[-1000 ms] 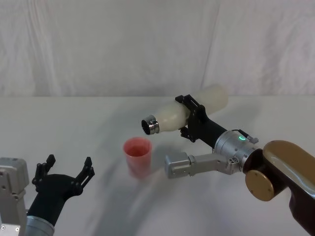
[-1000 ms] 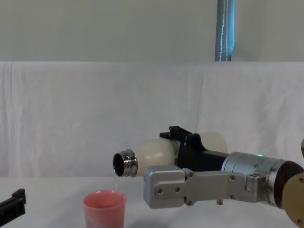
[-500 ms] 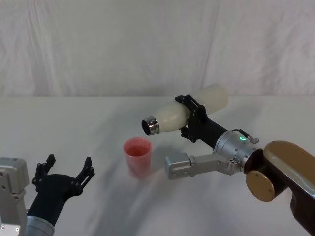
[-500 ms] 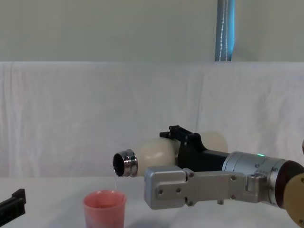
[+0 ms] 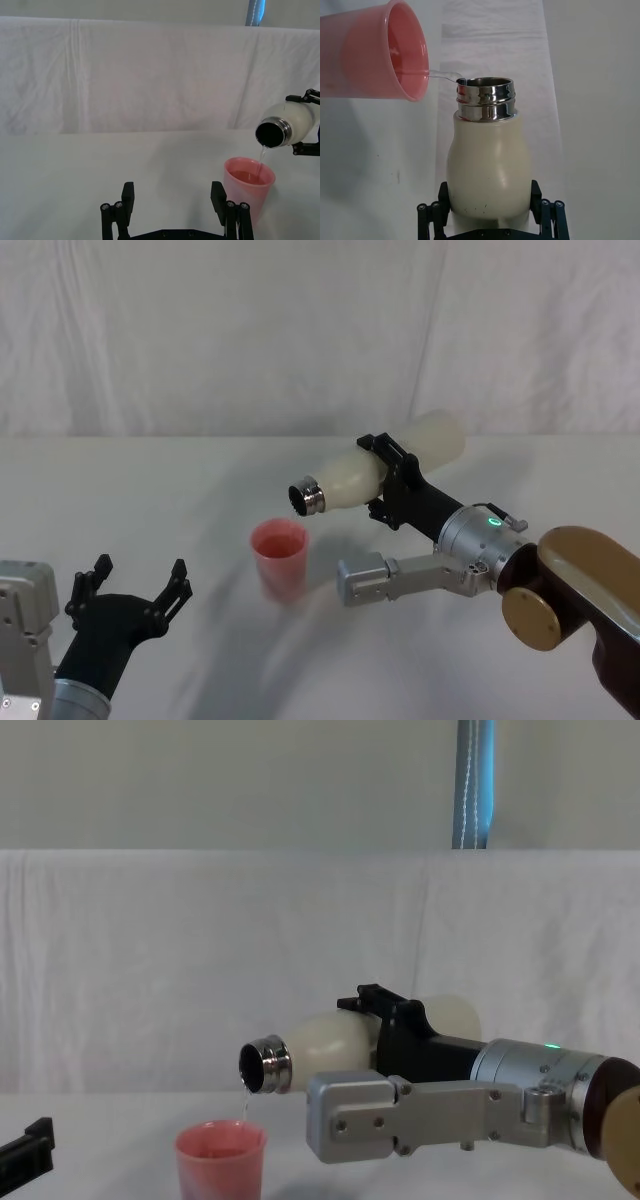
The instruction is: Grasp the thermos with one hand and pour water into the cup lid.
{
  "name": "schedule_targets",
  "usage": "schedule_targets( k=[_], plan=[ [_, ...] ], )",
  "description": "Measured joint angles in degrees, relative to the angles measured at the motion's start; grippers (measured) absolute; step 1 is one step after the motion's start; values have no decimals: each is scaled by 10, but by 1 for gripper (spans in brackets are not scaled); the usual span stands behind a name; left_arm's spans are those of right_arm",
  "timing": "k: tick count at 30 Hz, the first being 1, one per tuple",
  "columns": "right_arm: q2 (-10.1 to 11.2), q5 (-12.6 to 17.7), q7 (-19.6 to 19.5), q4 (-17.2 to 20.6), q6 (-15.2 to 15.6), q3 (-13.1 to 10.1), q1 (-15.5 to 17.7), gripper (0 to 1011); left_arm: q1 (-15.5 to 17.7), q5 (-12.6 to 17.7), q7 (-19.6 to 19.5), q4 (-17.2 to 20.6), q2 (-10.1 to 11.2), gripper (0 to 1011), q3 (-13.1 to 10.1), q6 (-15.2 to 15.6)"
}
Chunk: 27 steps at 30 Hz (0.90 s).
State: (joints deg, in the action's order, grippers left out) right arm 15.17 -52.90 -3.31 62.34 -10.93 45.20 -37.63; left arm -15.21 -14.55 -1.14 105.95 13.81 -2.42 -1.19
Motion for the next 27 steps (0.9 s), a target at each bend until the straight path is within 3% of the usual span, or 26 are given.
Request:
schedule_targets(
  k=[27],
  plan=[
    [0,-3,0,1,2,0,0,955,0,0,0,0,0,1001,0,0]
  ],
)
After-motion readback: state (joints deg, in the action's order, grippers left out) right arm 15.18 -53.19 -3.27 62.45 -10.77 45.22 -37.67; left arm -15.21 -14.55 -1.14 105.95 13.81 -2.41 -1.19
